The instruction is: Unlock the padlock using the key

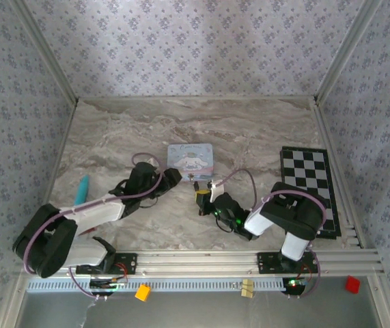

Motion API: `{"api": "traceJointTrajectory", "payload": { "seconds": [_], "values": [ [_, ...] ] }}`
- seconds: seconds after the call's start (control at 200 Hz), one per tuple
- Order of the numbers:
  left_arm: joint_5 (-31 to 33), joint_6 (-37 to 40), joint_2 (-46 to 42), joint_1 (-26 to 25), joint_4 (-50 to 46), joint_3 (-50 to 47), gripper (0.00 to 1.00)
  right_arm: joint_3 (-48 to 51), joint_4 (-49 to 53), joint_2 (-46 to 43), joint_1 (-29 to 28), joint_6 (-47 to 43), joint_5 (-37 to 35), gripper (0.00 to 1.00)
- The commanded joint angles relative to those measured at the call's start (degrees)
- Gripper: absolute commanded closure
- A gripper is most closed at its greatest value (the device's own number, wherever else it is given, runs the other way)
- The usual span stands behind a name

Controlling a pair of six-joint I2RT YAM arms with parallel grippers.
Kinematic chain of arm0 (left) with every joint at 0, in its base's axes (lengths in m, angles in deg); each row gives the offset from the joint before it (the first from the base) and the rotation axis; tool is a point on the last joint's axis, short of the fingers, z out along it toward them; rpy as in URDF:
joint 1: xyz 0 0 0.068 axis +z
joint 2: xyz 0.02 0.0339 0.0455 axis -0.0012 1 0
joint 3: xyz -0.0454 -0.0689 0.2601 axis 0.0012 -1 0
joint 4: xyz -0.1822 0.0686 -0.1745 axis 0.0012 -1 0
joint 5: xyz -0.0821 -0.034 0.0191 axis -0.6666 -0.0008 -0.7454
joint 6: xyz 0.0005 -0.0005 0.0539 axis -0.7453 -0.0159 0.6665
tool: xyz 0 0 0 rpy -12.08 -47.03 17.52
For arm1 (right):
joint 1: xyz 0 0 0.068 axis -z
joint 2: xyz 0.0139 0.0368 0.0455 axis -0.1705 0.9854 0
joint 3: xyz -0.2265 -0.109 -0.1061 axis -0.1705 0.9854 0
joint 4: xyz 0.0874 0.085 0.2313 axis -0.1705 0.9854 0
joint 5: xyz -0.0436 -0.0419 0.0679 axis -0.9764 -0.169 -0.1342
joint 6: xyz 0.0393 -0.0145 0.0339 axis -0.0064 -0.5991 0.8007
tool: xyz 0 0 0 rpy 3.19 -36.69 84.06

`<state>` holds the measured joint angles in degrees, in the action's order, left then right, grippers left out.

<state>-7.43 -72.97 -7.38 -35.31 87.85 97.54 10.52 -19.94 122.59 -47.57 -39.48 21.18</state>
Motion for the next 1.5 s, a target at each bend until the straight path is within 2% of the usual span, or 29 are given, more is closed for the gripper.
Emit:
{"api": "traceJointTrajectory", "payload": {
  "seconds": [0.0, 0.145, 0.29, 0.42, 0.65, 0.78, 0.914, 1.014, 1.094, 1.164, 1.324, 1.494],
  "values": [
    [0.0, 10.2, -1.4, 3.6, -12.4, 7.0, 0.26, 0.4, 1.0, -0.7, 1.5, 4.6, 1.7, 1.00],
    [0.3, 18.4, 0.0, 8.2, -19.4, 12.6, 0.20, 0.2, 2.3, -0.6, 1.9, 5.8, 2.0, 1.00],
    [-2.9, 22.7, 6.0, 10.4, -20.1, 17.5, 0.17, 0.1, 2.7, 0.0, 3.1, 8.0, 4.7, 1.00],
    [-6.0, 23.4, 12.1, 10.3, -18.7, 21.0, 0.18, 0.2, 2.3, 0.8, 4.4, 9.7, 6.8, 0.99],
    [-5.7, 20.2, 15.9, 9.1, -12.9, 21.1, 0.21, -0.1, 2.4, 1.8, 6.1, 11.2, 9.9, 0.93],
    [-5.4, 20.1, 17.9, 7.9, -12.8, 22.0, 0.22, -0.5, 2.7, 2.8, 7.5, 12.5, 12.1, 0.85],
    [-3.2, 19.0, 17.8, 6.8, -11.2, 20.1, 0.25, -2.0, 7.2, 3.4, 10.4, 16.1, 17.2, 0.78],
    [-2.2, 18.2, 17.3, 6.6, -10.0, 18.3, 0.28, -1.4, 4.6, 4.4, 11.0, 16.2, 19.3, 0.72],
    [-2.0, 17.7, 17.3, 6.5, -9.0, 17.2, 0.28, -1.2, 4.0, 4.6, 11.2, 16.1, 20.0, 0.53],
    [-1.5, 17.6, 17.3, 6.2, -8.9, 16.8, 0.29, -0.8, 3.9, 3.9, 11.2, 15.6, 20.3, 0.47],
    [0.4, 16.4, 17.0, 4.7, -8.2, 15.4, 0.30, 1.5, 6.8, -1.6, 12.2, 12.7, 19.4, 0.44],
    [1.5, 13.1, 16.8, 2.1, -5.5, 13.5, 0.30, 1.8, 21.1, -13.4, 14.6, 7.0, 17.7, 0.42]
  ]
}}
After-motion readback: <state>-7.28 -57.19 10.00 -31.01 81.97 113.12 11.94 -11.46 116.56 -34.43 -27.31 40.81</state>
